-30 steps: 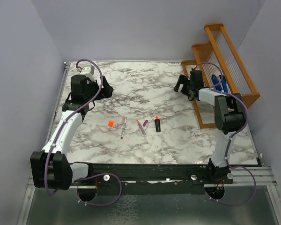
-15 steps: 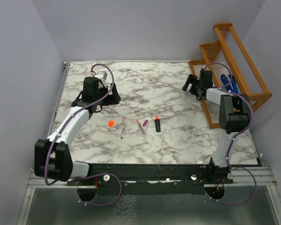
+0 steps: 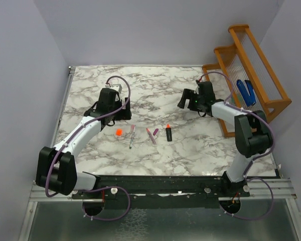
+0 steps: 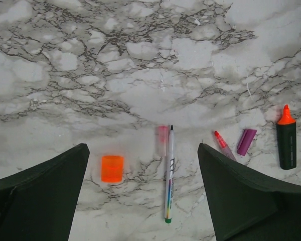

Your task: Insert the pens into the pen caps

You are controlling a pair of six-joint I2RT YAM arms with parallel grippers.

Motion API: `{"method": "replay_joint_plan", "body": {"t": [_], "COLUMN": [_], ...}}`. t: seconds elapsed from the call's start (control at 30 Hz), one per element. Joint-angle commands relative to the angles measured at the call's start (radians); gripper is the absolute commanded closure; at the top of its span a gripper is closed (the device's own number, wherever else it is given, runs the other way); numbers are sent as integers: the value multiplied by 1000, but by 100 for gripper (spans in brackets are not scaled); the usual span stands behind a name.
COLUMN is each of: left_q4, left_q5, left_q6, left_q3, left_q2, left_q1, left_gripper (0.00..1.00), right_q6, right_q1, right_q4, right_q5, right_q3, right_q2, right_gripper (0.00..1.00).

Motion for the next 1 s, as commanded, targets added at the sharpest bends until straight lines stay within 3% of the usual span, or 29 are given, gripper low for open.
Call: {"method": "replay_joint_plan", "body": {"t": [0.0,0.2,0.37,0.63,0.97], "left_q4": [-9,-8,-5,-1,-1], "left_q5": [-77,-38,28,67,76], "left_q6": [-23,-21,-28,-19,-12], "left_q3": [-36,-68,-72,-78,-83], "left_q2": [-68,-96,-99,-120,-133], "left_q1": [2,29,59,81,83], "left_gripper": [8,2,2,2,1], "right_q6": [29,44,121,170,165], "right_q1": [51,197,304,394,468], "right_q4": [-66,-252,-359,-338,-285], "right_q5": [-26,214,326,334,310], "right_q3": [-93,-125,-123,-106,-47], "right_q2": [-152,-286,-274,-165,-71], "right_gripper": [5,3,5,18,21]}}
